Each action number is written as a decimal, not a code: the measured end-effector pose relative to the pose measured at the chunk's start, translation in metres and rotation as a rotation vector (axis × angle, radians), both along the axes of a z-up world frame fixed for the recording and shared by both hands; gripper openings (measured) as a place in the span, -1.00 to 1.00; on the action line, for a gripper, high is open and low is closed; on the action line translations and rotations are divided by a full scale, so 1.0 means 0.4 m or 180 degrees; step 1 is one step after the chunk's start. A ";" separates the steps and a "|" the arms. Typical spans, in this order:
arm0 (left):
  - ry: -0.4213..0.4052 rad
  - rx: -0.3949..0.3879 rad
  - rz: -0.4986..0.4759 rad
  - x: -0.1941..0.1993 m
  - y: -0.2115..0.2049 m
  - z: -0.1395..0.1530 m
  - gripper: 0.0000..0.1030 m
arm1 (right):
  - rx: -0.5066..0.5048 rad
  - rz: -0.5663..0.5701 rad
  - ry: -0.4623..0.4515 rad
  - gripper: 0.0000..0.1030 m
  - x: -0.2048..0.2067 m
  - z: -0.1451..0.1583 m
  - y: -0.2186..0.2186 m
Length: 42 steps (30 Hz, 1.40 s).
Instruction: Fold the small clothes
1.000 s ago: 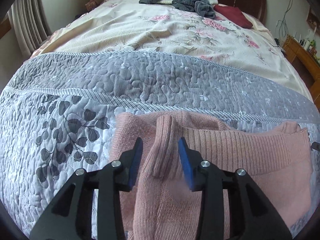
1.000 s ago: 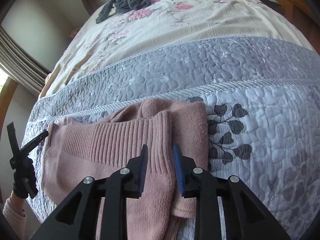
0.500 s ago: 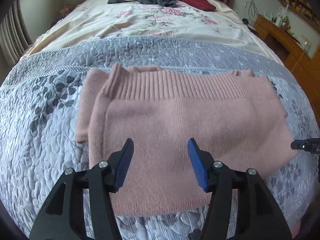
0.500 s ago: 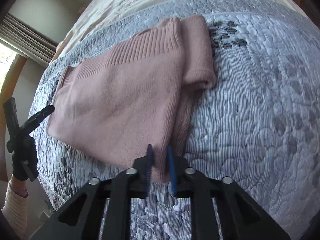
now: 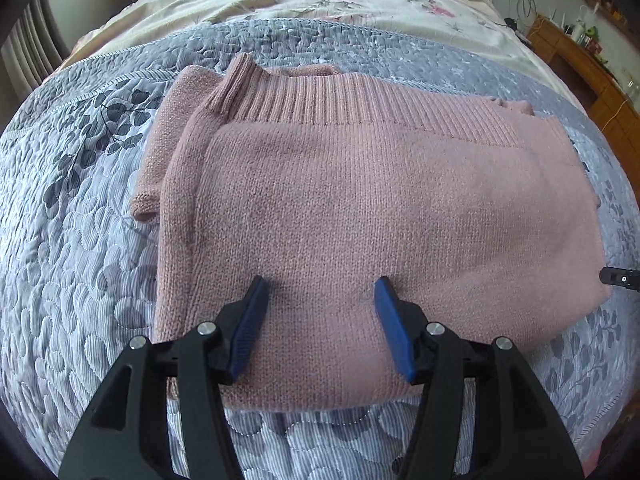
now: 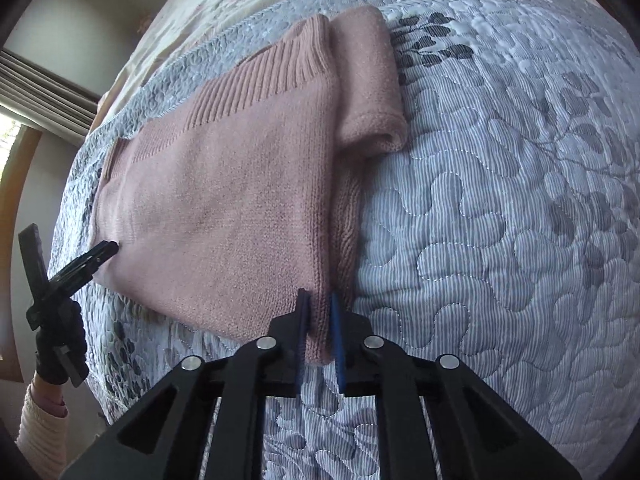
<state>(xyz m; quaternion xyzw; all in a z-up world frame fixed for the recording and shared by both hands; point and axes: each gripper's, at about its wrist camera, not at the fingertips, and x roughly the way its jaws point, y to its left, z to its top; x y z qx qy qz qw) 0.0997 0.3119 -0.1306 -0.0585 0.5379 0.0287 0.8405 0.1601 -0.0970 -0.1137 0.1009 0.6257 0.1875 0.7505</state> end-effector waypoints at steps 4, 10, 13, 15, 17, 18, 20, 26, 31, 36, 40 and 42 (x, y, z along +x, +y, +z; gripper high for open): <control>-0.0116 -0.0128 0.0006 0.017 -0.013 0.042 0.16 | 0.0095 -0.0030 -0.0181 -0.28 0.018 0.053 -0.016; -0.0142 -0.0139 -0.0012 0.079 -0.047 0.054 0.22 | 0.0429 -0.0222 -0.0014 -0.15 0.081 0.026 -0.050; -0.0124 -0.0161 0.0030 0.105 -0.045 0.043 0.22 | 0.0565 -0.0323 0.0125 -0.13 0.102 -0.018 -0.064; -0.0100 -0.0157 0.0043 0.119 -0.041 0.033 0.22 | 0.0710 -0.0386 0.0195 -0.13 0.110 -0.044 -0.070; -0.0071 -0.0156 0.0055 0.128 -0.036 0.022 0.22 | 0.0839 -0.0430 0.0221 -0.13 0.117 -0.060 -0.075; -0.0058 -0.0169 0.0056 0.132 -0.033 0.017 0.23 | 0.0900 -0.0450 0.0231 -0.13 0.121 -0.067 -0.077; -0.0050 -0.0193 0.0046 0.137 -0.030 0.010 0.27 | 0.1039 -0.0490 0.0263 -0.15 0.132 -0.080 -0.080; -0.0037 -0.0251 0.0030 0.143 -0.028 -0.007 0.35 | 0.1275 -0.0623 0.0348 -0.54 0.164 -0.116 -0.064; -0.0041 -0.0264 -0.0013 0.141 -0.026 -0.010 0.36 | 0.1276 -0.0666 0.0322 -0.62 0.161 -0.121 -0.059; -0.0056 -0.0293 -0.0004 0.134 -0.021 -0.015 0.38 | 0.1278 -0.0698 0.0322 -0.63 0.148 -0.126 -0.065; -0.0066 -0.0272 -0.0016 0.132 -0.026 -0.019 0.42 | 0.1273 -0.0705 0.0319 -0.64 0.147 -0.129 -0.068; -0.0068 -0.0266 -0.0021 0.134 -0.028 -0.021 0.43 | 0.1275 -0.0713 0.0318 -0.64 0.145 -0.130 -0.071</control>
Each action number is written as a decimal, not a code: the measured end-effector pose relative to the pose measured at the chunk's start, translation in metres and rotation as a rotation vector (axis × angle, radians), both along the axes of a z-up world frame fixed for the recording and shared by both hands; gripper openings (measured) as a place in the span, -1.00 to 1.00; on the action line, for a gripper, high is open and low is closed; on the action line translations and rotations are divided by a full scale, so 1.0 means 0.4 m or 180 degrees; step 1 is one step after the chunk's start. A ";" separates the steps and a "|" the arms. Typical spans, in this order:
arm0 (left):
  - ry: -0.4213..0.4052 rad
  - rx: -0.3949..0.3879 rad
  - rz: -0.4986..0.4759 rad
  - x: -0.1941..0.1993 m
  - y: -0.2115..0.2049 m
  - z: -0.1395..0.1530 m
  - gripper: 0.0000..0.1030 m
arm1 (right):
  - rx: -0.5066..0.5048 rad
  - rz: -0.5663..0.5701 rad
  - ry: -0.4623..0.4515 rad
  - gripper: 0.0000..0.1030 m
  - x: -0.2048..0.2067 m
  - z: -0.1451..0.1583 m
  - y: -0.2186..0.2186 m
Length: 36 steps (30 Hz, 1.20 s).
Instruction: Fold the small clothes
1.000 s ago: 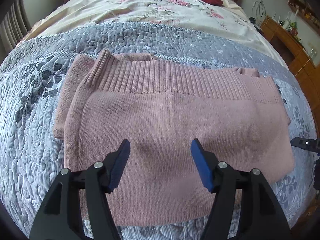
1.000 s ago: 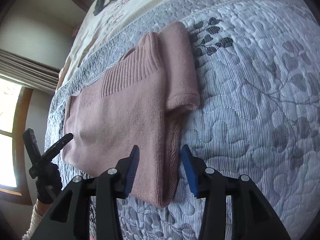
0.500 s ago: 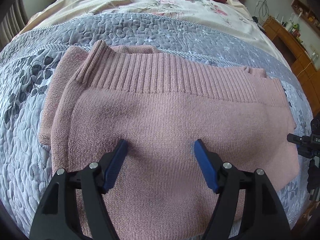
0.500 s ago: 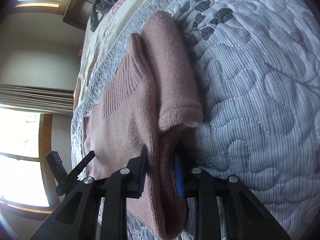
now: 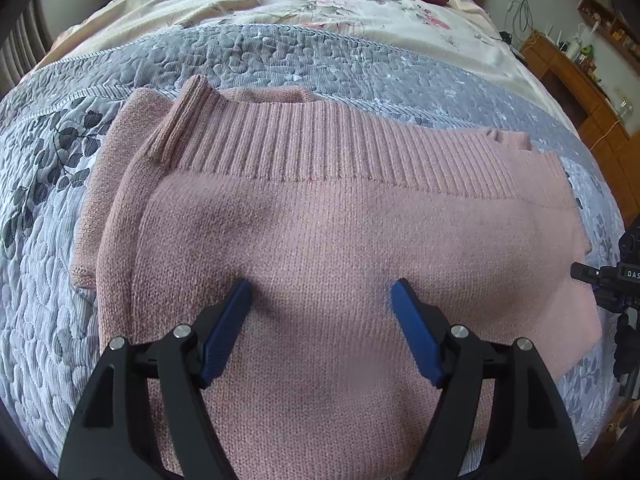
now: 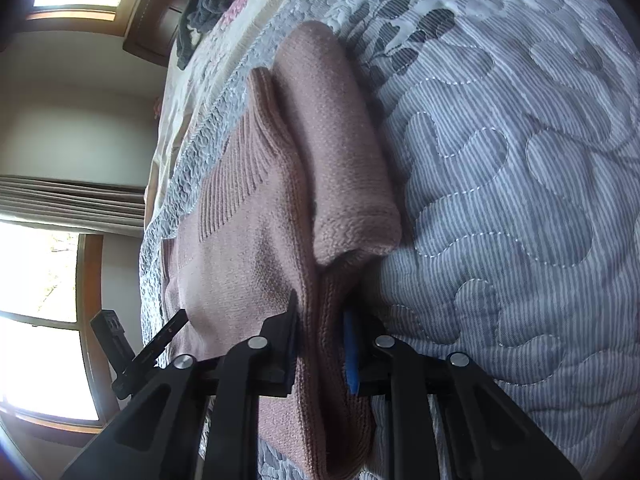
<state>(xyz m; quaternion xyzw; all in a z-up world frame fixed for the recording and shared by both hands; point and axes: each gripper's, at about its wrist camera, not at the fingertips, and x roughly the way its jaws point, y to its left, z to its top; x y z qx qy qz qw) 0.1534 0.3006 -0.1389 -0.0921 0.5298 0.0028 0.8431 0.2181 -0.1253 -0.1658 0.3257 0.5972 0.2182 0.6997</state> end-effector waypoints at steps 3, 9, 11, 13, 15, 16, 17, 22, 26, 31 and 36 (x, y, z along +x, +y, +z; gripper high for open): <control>-0.0008 0.0001 0.0000 0.002 -0.002 -0.001 0.44 | -0.0034 -0.0025 0.0009 -0.65 0.000 0.003 0.001; 0.0038 -0.0221 0.0052 -0.014 0.026 0.014 0.44 | -0.0288 0.0008 -0.0160 -0.67 0.010 0.098 0.051; 0.0038 -0.0260 0.0081 -0.027 0.038 0.020 0.44 | -0.0348 0.0071 -0.0289 -0.68 0.020 0.154 0.087; 0.0059 -0.0271 0.0108 -0.038 0.051 0.023 0.42 | -0.0447 0.0193 -0.0437 -0.68 0.032 0.209 0.139; 0.0046 -0.0295 0.0125 -0.051 0.062 0.030 0.42 | -0.0546 0.0345 -0.0556 -0.68 0.044 0.254 0.199; 0.0036 -0.0306 0.0133 -0.055 0.068 0.035 0.42 | -0.0604 0.0432 -0.0612 -0.68 0.049 0.272 0.232; 0.0025 -0.0318 0.0143 -0.060 0.074 0.040 0.42 | -0.0664 0.0526 -0.0666 -0.68 0.052 0.289 0.268; -0.0047 -0.0419 0.0234 -0.071 0.113 0.065 0.41 | -0.0912 0.1035 -0.0867 -0.68 0.042 0.325 0.444; -0.0105 -0.0593 0.0364 -0.076 0.153 0.081 0.41 | -0.1076 0.1384 -0.0939 -0.68 0.012 0.305 0.569; -0.0135 -0.0813 0.0512 -0.078 0.193 0.084 0.40 | -0.1107 0.1715 -0.0811 -0.78 -0.022 0.237 0.676; -0.0142 -0.1012 0.0469 -0.070 0.191 0.083 0.40 | -0.1039 0.1850 -0.0591 -0.80 -0.054 0.167 0.702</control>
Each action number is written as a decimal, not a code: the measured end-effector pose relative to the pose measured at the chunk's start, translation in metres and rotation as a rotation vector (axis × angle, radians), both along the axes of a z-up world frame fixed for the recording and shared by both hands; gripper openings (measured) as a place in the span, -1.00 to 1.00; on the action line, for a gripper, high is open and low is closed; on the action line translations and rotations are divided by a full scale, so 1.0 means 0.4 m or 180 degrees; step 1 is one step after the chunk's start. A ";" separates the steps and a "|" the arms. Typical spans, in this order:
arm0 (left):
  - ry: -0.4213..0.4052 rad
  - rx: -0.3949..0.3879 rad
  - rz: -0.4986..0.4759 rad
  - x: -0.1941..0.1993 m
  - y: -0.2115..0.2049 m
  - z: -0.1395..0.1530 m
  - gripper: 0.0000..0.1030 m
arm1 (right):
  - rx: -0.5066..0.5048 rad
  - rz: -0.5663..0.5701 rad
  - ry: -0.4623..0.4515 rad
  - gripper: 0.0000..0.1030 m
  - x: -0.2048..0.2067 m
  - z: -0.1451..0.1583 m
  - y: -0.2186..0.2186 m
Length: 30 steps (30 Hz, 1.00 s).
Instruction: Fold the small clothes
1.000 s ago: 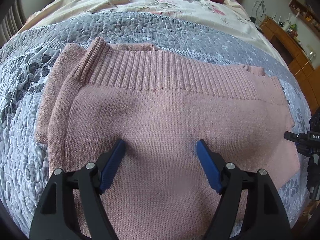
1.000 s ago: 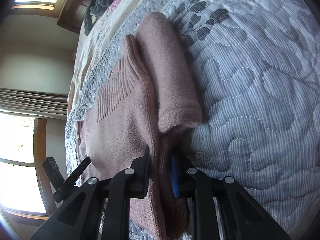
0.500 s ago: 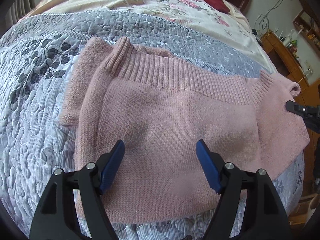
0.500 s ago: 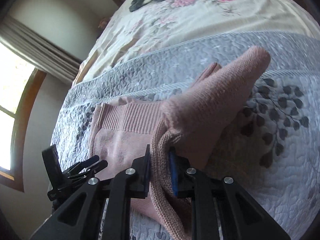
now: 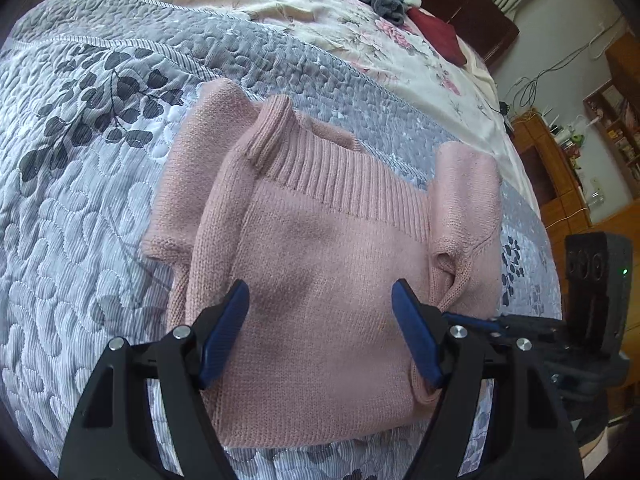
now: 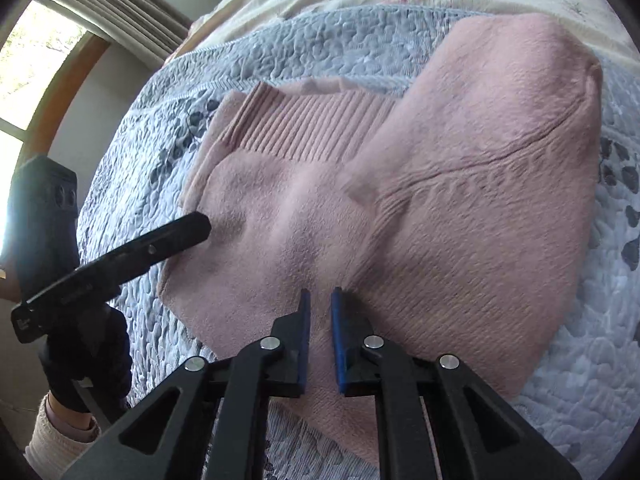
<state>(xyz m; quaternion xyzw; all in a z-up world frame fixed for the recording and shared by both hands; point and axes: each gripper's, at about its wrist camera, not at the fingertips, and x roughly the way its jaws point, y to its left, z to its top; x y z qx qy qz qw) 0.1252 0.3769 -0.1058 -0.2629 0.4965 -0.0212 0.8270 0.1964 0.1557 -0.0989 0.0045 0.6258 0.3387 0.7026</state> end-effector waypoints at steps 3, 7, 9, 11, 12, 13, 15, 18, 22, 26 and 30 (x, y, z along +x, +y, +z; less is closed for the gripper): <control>-0.0015 -0.0129 -0.0067 0.010 -0.018 0.001 0.40 | 0.0116 0.0021 0.0038 -0.73 -0.024 -0.003 -0.019; -0.0051 -0.0316 -0.0170 0.035 -0.061 0.008 0.40 | 0.0556 -0.0112 0.0062 -0.67 -0.049 0.046 -0.113; -0.0057 -0.0349 -0.0247 0.054 -0.094 0.011 0.40 | 0.0665 -0.0201 0.0010 -0.64 -0.062 0.073 -0.183; -0.0058 -0.0351 -0.0354 0.077 -0.134 0.014 0.41 | 0.0634 -0.0332 -0.0068 -0.55 -0.063 0.093 -0.251; -0.0050 -0.0359 -0.0416 0.090 -0.157 0.013 0.42 | 0.0605 -0.0401 -0.0096 -0.54 -0.060 0.098 -0.285; -0.0032 -0.0368 -0.0475 0.103 -0.180 0.010 0.43 | 0.0545 -0.0480 -0.0136 -0.54 -0.056 0.101 -0.322; 0.0021 -0.0349 -0.0553 0.131 -0.222 -0.002 0.43 | 0.0439 -0.0618 -0.0181 -0.54 -0.043 0.096 -0.382; 0.0106 -0.0372 -0.0624 0.173 -0.276 -0.026 0.43 | 0.0436 -0.0827 -0.0102 -0.53 -0.029 0.071 -0.470; 0.0196 -0.0413 -0.0661 0.219 -0.322 -0.061 0.43 | 0.0392 -0.0935 -0.0070 -0.53 -0.036 0.035 -0.531; 0.0270 -0.0552 -0.0637 0.252 -0.342 -0.076 0.43 | 0.0448 -0.1003 -0.0009 -0.53 -0.038 0.004 -0.553; 0.0312 -0.0609 -0.0564 0.258 -0.350 -0.079 0.13 | 0.0508 -0.1018 0.0022 -0.53 -0.043 -0.012 -0.548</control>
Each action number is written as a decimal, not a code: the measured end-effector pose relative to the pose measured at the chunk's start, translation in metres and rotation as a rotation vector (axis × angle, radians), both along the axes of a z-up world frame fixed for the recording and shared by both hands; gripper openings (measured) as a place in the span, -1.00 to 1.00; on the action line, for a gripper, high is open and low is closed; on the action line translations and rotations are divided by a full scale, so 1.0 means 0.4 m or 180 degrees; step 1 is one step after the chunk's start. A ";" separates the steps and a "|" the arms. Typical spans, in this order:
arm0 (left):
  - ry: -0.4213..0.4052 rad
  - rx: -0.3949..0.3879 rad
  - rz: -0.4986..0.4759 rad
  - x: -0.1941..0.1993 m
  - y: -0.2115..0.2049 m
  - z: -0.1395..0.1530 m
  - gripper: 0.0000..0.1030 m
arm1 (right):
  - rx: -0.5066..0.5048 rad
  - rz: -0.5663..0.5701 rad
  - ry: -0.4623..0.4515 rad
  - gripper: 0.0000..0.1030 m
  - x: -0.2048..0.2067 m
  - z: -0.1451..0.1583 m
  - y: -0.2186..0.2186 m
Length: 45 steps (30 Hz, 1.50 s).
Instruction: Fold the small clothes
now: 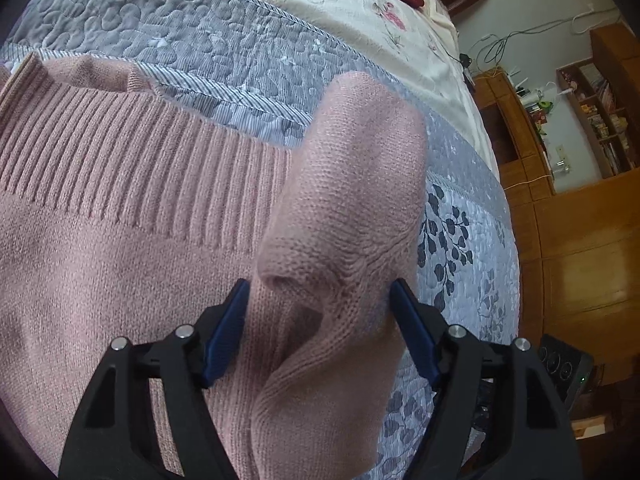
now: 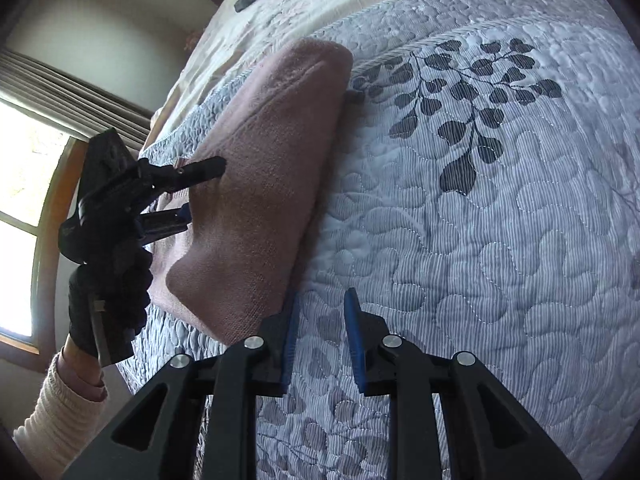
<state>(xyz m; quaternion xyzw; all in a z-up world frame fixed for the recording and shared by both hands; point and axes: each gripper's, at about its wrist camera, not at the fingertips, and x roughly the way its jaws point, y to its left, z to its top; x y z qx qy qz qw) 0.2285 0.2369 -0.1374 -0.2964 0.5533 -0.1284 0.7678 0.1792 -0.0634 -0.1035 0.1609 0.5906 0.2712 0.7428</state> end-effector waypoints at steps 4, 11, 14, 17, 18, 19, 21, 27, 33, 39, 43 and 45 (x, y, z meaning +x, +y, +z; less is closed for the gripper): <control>-0.0023 -0.0187 0.0017 -0.010 -0.013 0.007 -0.34 | 0.0024 -0.0019 0.0019 -0.54 0.004 -0.007 0.010; -0.0127 -0.0392 0.0093 -0.019 -0.022 0.022 -0.66 | 0.0029 -0.0069 0.0025 -0.54 0.014 -0.002 0.010; -0.0277 -0.0485 0.0167 -0.042 -0.006 0.049 -0.69 | 0.0014 -0.0101 0.0030 -0.54 0.018 -0.001 0.007; -0.0444 -0.0522 0.0251 -0.072 0.021 0.089 -0.69 | 0.0000 -0.0122 0.0035 -0.54 0.017 -0.003 0.000; -0.0500 -0.0519 0.0274 -0.084 0.035 0.104 -0.70 | 0.0000 -0.0121 0.0034 -0.54 0.017 -0.003 0.000; -0.0556 -0.0507 0.0304 -0.098 0.053 0.118 -0.70 | -0.0003 -0.0111 0.0027 -0.53 0.017 -0.002 0.004; -0.0654 -0.0453 0.0367 -0.123 0.091 0.146 -0.70 | -0.0018 -0.0075 0.0001 -0.53 0.014 0.003 0.010; -0.0803 -0.0350 0.0645 -0.184 0.246 0.205 -0.70 | -0.0015 0.0079 -0.0088 -0.54 0.020 0.026 0.083; -0.0765 -0.0226 0.0911 -0.228 0.411 0.214 -0.70 | -0.0006 0.0311 -0.0190 -0.53 0.019 0.050 0.166; -0.0623 -0.0067 0.1028 -0.261 0.504 0.156 -0.69 | 0.0046 0.0577 -0.0201 -0.53 0.001 0.061 0.265; -0.0553 0.0021 0.1034 -0.270 0.521 0.097 -0.68 | 0.0137 0.0694 -0.0112 -0.38 -0.016 0.053 0.327; -0.0499 0.0001 0.1043 -0.267 0.524 0.068 -0.67 | 0.0202 0.0728 -0.0028 -0.21 -0.016 0.042 0.354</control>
